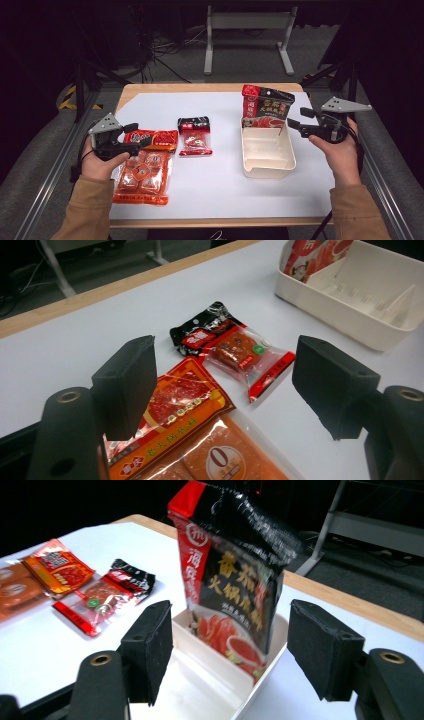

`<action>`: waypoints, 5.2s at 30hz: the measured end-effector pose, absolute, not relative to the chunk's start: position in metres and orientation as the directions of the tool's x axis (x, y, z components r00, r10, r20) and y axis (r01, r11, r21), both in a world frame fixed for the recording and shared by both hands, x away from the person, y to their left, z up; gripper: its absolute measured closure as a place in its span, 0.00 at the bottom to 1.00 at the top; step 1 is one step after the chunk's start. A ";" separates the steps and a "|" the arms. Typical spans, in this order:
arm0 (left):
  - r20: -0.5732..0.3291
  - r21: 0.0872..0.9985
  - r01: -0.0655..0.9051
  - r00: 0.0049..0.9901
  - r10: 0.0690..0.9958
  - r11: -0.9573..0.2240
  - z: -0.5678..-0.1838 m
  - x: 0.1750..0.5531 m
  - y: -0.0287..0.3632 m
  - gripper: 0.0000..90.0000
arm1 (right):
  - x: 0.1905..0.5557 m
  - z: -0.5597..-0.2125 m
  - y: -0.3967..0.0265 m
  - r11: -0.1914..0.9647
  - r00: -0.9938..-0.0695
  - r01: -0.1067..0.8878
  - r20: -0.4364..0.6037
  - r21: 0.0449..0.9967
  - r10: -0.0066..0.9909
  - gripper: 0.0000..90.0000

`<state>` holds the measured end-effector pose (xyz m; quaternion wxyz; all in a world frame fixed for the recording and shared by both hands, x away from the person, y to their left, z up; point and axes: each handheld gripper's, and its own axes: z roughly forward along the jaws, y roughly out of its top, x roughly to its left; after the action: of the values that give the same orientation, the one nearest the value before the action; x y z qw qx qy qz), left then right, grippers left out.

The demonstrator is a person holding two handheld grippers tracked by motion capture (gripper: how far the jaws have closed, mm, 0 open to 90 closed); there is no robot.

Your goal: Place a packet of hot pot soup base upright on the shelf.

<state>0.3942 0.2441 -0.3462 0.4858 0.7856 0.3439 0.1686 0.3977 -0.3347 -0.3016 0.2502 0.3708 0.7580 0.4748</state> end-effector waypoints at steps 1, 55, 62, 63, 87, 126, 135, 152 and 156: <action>-0.070 0.878 0.379 0.703 0.708 -0.290 -0.347 0.396 0.246 0.30 | 0.394 -0.304 -0.336 0.269 -0.600 0.324 -0.023 0.907 0.800 0.39; -0.189 0.752 0.631 0.482 0.856 -0.189 -0.433 0.473 0.308 0.29 | 0.375 -0.345 -0.333 0.284 -0.601 0.357 -0.014 0.890 0.799 0.39; -0.190 0.740 0.637 0.507 0.841 -0.216 -0.442 0.478 0.302 0.31 | 0.375 -0.347 -0.333 0.282 -0.600 0.368 -0.005 0.886 0.800 0.39; -0.186 0.740 0.635 0.510 0.840 -0.221 -0.443 0.480 0.301 0.30 | 0.375 -0.348 -0.333 0.280 -0.601 0.367 -0.003 0.887 0.799 0.39; -0.235 0.726 0.642 0.571 0.787 -0.249 -0.454 0.483 0.300 0.54 | 0.376 -0.350 -0.333 0.274 -0.609 0.362 0.004 0.891 0.793 0.39; -0.202 0.730 0.649 0.503 0.840 -0.213 -0.435 0.470 0.306 1.00 | 0.372 -0.345 -0.329 0.278 -0.680 0.335 0.027 0.900 0.733 0.75; -0.266 0.770 0.626 0.492 0.829 -0.125 -0.408 0.457 0.311 1.00 | 0.370 -0.342 -0.326 0.281 -0.683 0.338 0.029 0.898 0.730 0.73; -0.239 0.851 0.514 0.564 0.790 -0.109 -0.350 0.426 0.304 1.00 | 0.367 -0.338 -0.323 0.271 -0.686 0.350 0.049 0.897 0.726 0.71; -0.209 0.872 0.474 0.592 0.779 -0.126 -0.338 0.419 0.297 1.00 | 0.366 -0.337 -0.321 0.274 -0.688 0.350 0.047 0.896 0.724 0.71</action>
<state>0.4187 0.2974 -0.3377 0.5055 0.7351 0.4259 0.1508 0.3664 -0.3210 -0.3371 0.1896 0.3463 0.7753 0.4929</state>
